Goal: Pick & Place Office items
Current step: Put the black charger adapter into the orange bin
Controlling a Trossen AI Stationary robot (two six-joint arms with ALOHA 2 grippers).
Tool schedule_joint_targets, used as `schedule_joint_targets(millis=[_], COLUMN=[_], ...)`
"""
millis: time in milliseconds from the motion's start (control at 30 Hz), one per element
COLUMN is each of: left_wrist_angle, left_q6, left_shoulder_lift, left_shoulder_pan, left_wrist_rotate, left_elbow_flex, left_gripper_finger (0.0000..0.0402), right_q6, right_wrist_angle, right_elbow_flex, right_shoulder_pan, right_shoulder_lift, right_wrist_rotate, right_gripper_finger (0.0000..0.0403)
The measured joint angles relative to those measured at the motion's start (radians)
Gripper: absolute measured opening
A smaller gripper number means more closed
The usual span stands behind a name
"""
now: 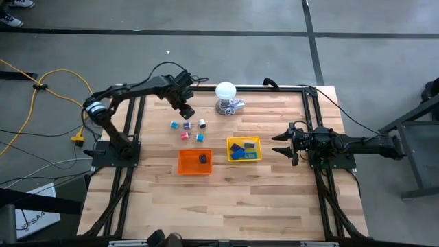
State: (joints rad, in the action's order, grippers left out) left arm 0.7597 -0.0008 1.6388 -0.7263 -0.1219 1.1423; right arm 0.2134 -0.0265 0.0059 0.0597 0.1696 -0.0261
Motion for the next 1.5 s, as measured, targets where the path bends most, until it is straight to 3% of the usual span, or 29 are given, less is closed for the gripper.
schedule_joint_targets(millis=[200, 367, 600, 867, 1267, 1500], left_wrist_angle=[0.079, 0.131, 0.154, 0.157, 0.152, 0.106], left_q6=[-0.073, -0.178, -0.358, -0.532, -0.723, -0.733], left_shoulder_lift=[-0.129, -0.200, -0.203, -0.183, -0.081, -0.014], left_shoulder_pan=[0.111, 0.275, 0.516, 0.697, 0.814, 0.831], left_wrist_rotate=[0.053, 0.105, 0.106, 0.121, 0.117, 0.119], left_elbow_flex=[0.000, 0.001, 0.001, 0.001, -0.010, -0.010], left_gripper_finger=[0.0183, 0.0183, 0.0183, 0.0183, 0.0182, 0.0192], right_q6=[0.000, 0.000, 0.000, 0.000, 0.000, 0.000], right_wrist_angle=[0.000, 0.000, 0.000, 0.000, 0.000, 0.000], right_elbow_flex=[0.000, 0.000, 0.000, 0.000, 0.000, 0.000], right_shoulder_pan=[0.000, 0.000, 0.000, 0.000, 0.000, 0.000], right_shoulder_lift=[0.000, 0.000, 0.000, 0.000, 0.000, 0.000], right_wrist_rotate=[0.000, 0.000, 0.000, 0.000, -0.002, -0.002], right_gripper_finger=[0.0220, 0.0220, 0.0220, 0.0220, 0.0220, 0.0220])
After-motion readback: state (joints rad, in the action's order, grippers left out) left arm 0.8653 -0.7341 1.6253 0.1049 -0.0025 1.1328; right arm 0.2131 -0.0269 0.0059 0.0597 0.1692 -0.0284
